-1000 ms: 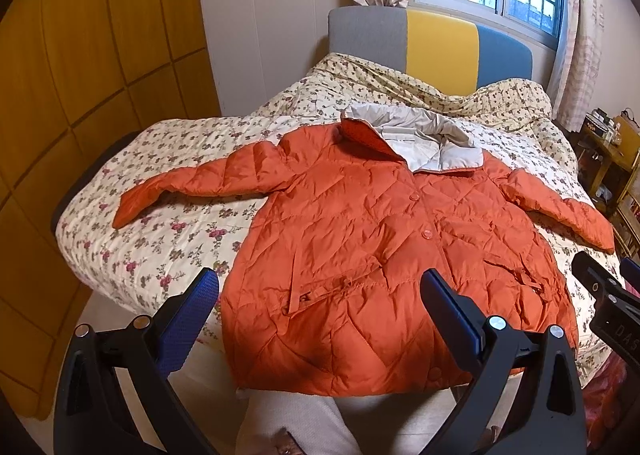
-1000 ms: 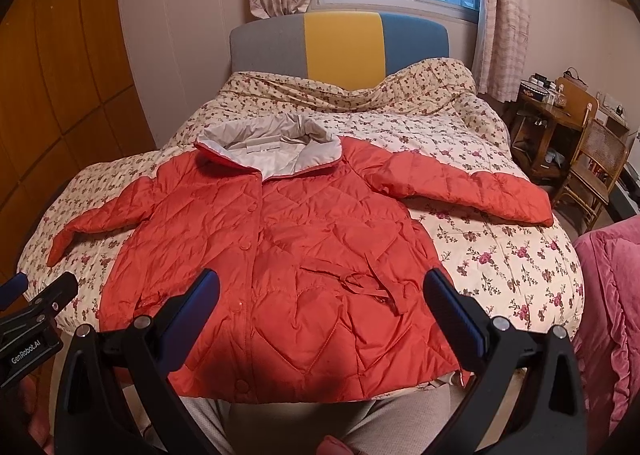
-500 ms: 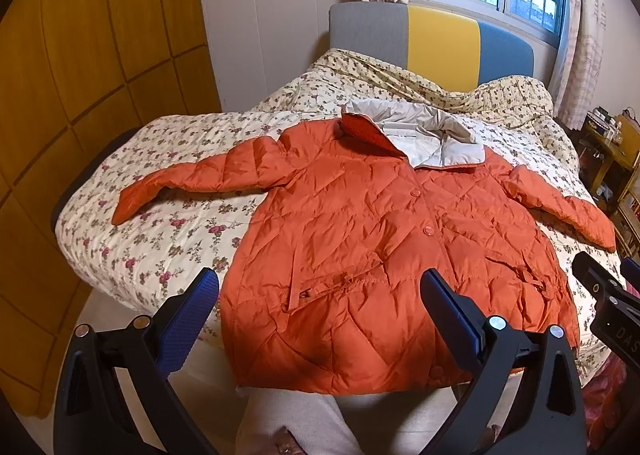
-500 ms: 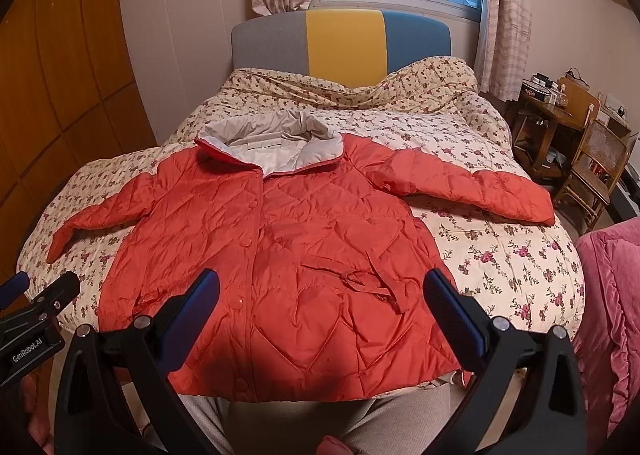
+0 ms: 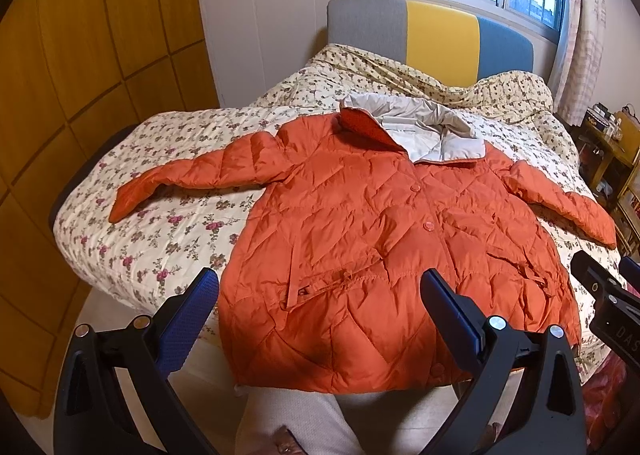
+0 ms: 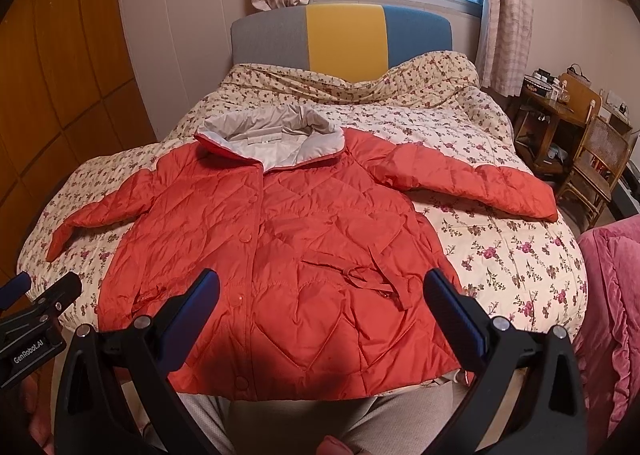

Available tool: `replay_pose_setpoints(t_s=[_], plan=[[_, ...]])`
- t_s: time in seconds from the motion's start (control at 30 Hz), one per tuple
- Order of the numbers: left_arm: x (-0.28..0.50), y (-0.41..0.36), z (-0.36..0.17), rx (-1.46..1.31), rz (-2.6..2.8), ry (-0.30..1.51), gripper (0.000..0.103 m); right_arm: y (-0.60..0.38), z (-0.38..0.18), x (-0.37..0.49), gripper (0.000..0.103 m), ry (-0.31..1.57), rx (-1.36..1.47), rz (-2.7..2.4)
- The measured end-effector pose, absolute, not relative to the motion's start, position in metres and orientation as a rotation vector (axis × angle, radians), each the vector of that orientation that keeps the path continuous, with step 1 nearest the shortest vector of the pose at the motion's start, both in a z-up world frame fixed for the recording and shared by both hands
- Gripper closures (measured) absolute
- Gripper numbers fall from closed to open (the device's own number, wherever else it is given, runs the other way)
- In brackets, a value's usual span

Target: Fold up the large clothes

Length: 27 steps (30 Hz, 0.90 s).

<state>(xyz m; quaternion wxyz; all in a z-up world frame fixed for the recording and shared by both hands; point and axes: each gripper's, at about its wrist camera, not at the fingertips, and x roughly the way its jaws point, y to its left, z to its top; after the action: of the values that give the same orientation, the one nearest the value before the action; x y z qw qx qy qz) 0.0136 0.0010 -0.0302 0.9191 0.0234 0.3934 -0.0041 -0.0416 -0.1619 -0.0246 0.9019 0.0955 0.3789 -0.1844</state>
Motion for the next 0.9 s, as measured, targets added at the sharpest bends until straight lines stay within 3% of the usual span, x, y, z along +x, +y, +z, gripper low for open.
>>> replay_pose_setpoints(t_s=[0.6,0.9], plan=[[0.047,0.011,-0.058,0.039,-0.047,0.860,0.003,-0.196,-0.068,-0.001,0.002,0.851,0.224,-0.393],[0.109,0.028,-0.109,-0.114,-0.106,0.985,0.003,-0.221,-0.113,0.044,0.002,0.869,0.208,-0.270]])
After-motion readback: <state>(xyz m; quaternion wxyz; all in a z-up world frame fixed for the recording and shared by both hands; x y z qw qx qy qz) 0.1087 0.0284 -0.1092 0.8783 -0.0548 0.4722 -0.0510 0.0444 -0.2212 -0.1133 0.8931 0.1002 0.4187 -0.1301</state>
